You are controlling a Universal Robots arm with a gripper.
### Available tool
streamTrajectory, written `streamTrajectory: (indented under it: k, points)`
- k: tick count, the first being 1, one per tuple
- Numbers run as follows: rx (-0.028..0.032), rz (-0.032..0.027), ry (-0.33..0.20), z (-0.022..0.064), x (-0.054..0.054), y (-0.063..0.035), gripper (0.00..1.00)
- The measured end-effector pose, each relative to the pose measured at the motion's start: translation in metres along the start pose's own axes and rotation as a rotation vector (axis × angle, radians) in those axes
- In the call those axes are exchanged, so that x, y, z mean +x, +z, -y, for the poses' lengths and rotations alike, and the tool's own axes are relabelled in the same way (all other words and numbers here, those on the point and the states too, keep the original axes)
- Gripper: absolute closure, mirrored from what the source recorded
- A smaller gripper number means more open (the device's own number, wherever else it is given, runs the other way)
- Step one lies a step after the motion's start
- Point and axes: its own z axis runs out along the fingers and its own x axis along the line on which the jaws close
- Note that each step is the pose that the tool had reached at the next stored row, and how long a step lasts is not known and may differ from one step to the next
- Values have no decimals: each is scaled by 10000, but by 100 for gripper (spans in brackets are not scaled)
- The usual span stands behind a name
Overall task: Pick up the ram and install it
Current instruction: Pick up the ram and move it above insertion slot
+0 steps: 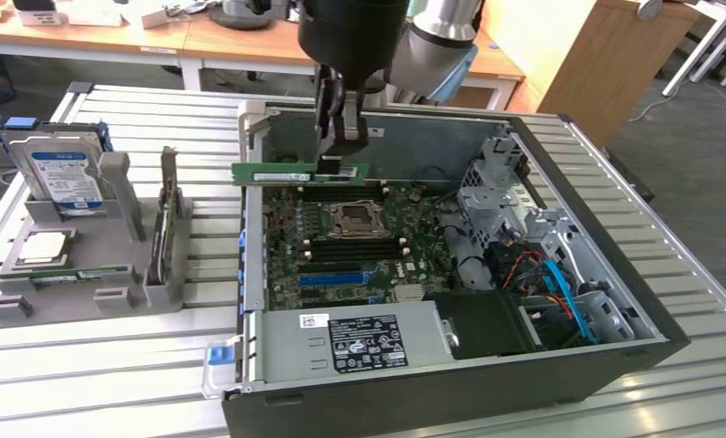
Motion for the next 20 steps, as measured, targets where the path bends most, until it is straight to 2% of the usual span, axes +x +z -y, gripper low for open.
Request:
streamTrajectory:
  k: [9,20]
  points:
    - [0,1,1,263,7,-4,88]
    - [-3,1,0,504,13,-7,88]
